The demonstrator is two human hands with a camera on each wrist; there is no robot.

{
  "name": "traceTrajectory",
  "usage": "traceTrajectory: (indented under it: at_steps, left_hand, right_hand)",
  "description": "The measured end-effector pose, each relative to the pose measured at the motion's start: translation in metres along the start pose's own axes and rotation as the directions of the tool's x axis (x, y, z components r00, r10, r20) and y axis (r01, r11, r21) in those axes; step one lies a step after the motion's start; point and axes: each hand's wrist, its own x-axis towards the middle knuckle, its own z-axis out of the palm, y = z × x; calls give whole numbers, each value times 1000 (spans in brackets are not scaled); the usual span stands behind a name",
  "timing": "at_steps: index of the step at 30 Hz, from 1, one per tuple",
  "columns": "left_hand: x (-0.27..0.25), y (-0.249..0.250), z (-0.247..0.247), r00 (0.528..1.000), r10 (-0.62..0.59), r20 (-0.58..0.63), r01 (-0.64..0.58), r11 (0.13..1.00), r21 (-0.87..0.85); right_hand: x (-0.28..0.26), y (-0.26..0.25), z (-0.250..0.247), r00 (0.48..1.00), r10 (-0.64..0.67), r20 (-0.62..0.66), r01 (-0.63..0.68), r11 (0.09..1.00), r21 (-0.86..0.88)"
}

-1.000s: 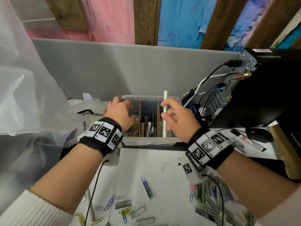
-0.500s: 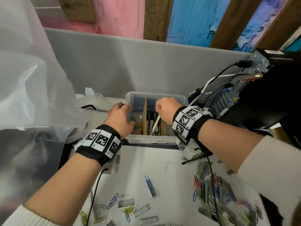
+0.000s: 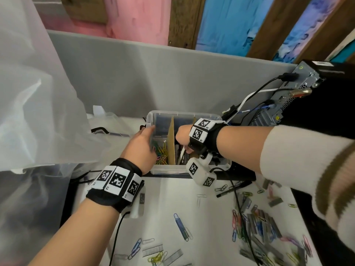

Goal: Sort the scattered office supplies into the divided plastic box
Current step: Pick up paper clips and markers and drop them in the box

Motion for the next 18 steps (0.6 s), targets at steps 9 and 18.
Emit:
traceTrajectory:
  at_steps: [9,18]
  left_hand:
    - [1,-8,-1,998,51,-33,-52,999,-12]
    - [0,-7,-4,998,56,-18,-56,998,2]
  right_hand:
    - [11,-6,-2,995,-6,101,36,953,-300]
    - [21,0,5,993,20,116,-6,993,-122]
